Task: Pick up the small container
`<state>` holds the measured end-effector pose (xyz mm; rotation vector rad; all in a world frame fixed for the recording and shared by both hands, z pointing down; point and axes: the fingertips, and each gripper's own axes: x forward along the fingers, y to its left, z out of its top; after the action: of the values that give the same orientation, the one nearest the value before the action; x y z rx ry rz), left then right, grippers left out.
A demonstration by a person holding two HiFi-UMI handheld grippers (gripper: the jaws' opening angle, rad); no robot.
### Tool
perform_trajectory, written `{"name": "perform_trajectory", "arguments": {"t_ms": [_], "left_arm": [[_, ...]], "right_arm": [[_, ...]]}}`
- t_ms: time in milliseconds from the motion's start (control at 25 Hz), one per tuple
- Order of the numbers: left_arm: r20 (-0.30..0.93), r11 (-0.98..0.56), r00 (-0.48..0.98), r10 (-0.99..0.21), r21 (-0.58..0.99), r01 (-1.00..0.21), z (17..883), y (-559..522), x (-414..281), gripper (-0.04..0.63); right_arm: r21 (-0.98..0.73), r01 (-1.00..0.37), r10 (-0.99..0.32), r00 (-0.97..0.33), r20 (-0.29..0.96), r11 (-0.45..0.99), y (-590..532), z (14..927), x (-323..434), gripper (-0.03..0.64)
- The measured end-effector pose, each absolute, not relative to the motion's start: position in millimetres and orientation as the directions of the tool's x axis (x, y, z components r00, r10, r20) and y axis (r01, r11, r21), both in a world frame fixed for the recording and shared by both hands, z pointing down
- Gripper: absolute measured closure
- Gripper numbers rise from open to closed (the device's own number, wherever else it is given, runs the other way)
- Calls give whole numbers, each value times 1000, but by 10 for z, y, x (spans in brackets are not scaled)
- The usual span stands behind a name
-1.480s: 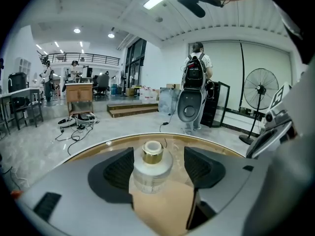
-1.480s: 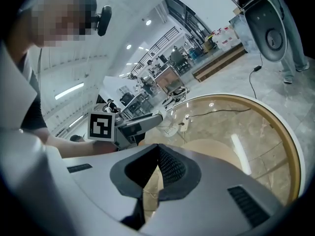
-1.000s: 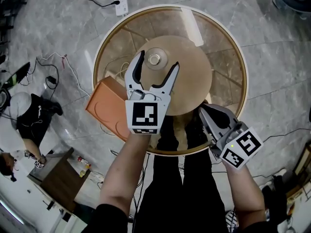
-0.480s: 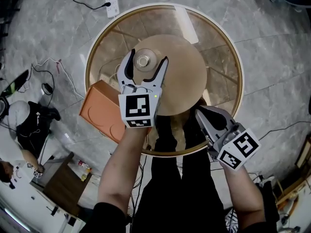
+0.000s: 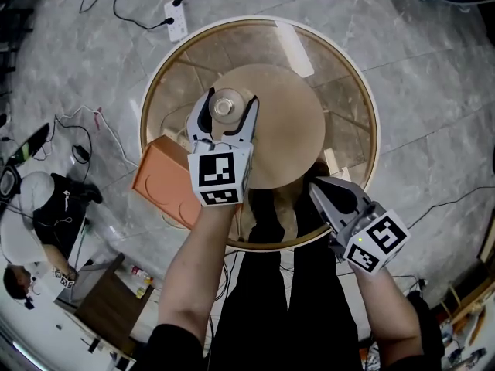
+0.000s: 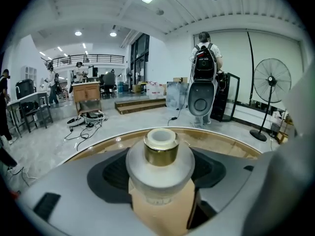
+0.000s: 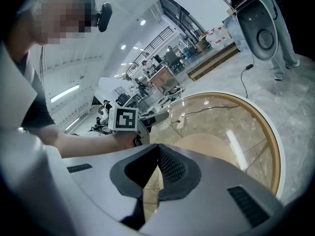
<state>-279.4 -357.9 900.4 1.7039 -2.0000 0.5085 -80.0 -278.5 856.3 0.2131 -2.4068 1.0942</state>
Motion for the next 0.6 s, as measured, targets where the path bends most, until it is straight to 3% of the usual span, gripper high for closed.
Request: {"name": "perform_trajectory", "arguments": {"t_ms": [280, 600], "left_arm": [[514, 133, -91, -853, 46, -990, 8059, -3442, -2668, 255], [486, 61, -26, -874, 57, -997, 6647, -2864, -2351, 255]], "right_arm": [[-642, -337, 20, -876, 481, 689, -2724, 8013, -787, 603], [-546, -378, -68, -862, 503, 748, -2567, 6681, -767, 603]]}}
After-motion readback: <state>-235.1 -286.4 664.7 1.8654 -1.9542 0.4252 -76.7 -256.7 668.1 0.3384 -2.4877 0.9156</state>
